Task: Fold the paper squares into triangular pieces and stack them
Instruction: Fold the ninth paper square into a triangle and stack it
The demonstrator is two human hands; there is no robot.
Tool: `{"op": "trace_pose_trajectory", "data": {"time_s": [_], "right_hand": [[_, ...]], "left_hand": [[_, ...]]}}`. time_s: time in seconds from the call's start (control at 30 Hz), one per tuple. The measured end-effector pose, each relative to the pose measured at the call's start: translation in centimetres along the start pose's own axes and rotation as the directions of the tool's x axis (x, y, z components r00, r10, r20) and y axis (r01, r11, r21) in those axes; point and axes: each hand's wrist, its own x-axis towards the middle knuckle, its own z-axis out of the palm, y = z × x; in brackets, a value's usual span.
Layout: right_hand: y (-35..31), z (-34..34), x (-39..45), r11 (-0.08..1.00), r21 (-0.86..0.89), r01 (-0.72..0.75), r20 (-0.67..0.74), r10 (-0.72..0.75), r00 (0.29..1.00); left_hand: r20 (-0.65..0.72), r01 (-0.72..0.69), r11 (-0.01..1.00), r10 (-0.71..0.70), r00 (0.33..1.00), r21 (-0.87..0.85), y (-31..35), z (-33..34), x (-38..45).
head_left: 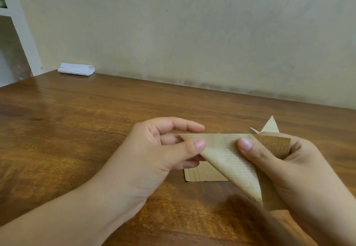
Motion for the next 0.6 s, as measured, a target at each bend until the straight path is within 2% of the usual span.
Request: {"op": "trace_pose_trajectory", "data": {"time_s": [0.23, 0.6], "right_hand": [[-0.37, -0.08, -0.16, 0.997, 0.008, -0.073, 0.025, 0.073, 0.997], [-0.11, -0.2, -0.11, 0.997, 0.068, -0.044, 0.005, 0.044, 0.999]], "left_hand": [[-0.051, -0.063, 0.997, 0.066, 0.997, 0.047, -0.23, 0.19, 0.25], [-0.059, -0.085, 0.996, 0.086, 0.994, 0.024, -0.32, 0.69, 0.22]]}}
